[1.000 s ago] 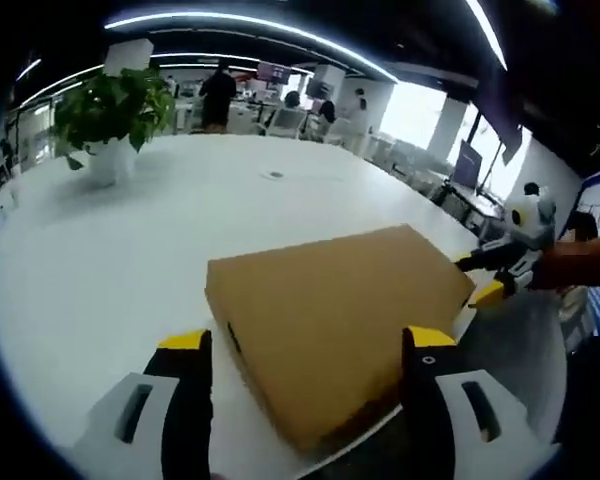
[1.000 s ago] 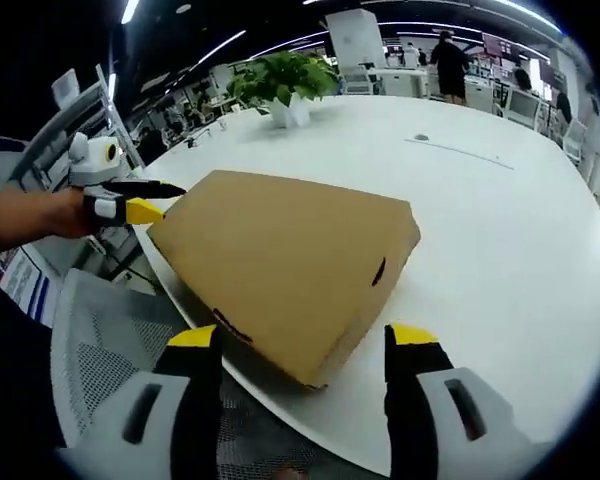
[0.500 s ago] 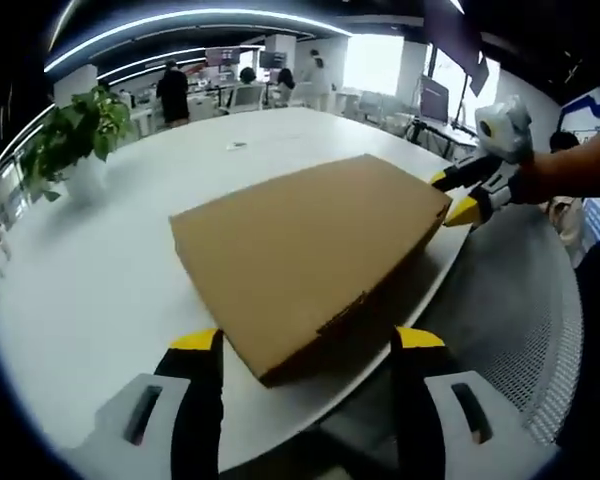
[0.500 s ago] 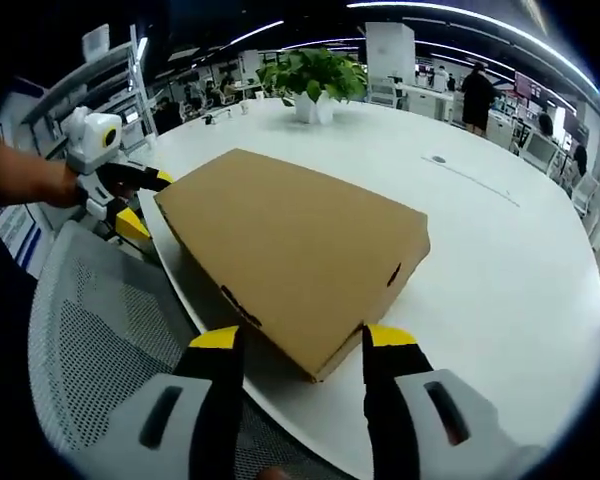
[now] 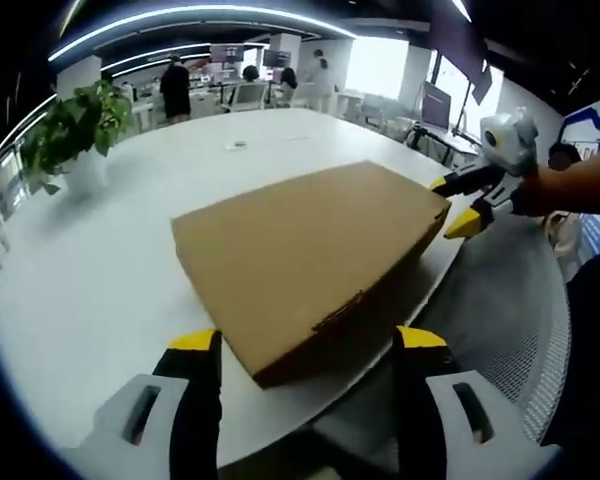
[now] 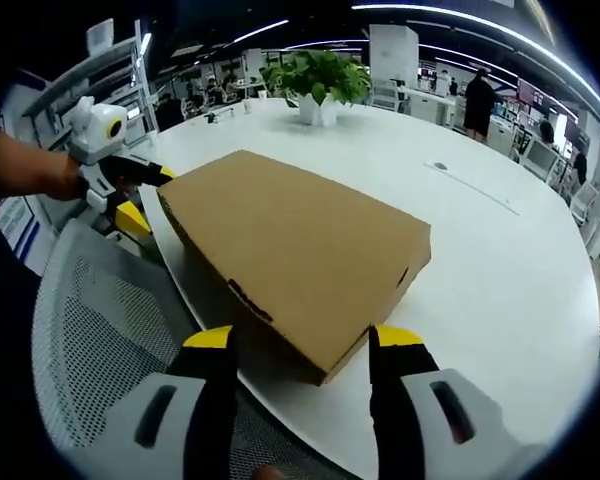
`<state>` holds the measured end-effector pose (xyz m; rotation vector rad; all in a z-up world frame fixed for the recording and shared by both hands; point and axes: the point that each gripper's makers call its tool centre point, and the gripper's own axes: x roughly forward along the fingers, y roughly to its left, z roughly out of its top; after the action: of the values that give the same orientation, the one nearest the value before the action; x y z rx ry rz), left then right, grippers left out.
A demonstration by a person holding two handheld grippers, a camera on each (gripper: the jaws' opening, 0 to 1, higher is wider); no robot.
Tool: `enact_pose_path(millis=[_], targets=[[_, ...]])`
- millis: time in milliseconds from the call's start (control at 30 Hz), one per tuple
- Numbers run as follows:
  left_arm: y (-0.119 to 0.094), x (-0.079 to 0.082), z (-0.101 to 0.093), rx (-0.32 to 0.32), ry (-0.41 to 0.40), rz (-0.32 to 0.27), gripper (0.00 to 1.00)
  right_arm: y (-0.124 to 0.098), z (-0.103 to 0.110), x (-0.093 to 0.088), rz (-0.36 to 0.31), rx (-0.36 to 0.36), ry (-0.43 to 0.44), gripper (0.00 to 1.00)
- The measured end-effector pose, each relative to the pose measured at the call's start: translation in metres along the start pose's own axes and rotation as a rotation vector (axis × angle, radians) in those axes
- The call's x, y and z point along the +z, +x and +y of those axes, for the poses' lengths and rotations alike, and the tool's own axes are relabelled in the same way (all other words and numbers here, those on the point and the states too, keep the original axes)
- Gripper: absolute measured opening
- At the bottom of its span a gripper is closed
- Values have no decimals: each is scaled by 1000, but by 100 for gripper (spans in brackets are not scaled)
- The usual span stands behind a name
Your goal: Operate the shoe box by opening the lid, removing the specified soft item, and placing it in the target area until the item is outside and the box remains undamaged.
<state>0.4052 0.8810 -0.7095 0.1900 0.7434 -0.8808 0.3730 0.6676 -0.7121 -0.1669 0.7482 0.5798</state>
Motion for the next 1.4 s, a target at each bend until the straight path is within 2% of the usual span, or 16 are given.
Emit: enact_pose_path(millis=[333, 633, 1000, 1267, 1400], targets=[[-16, 22, -2, 9, -17, -52, 70, -13, -1, 15, -35, -26, -64, 47], [-26, 45, -2, 20, -15, -75, 72, -24, -14, 39, -98, -81, -85, 41], [-32, 75, 5, 53, 16, -103, 72, -33, -42, 73, -184, -197, -102, 25], [-33, 94, 12, 61, 44, -133, 75, -38, -67, 95, -219, -285, -83, 8], [-31, 108, 19, 72, 62, -158, 77, -38, -80, 110, -232, -328, -75, 3]])
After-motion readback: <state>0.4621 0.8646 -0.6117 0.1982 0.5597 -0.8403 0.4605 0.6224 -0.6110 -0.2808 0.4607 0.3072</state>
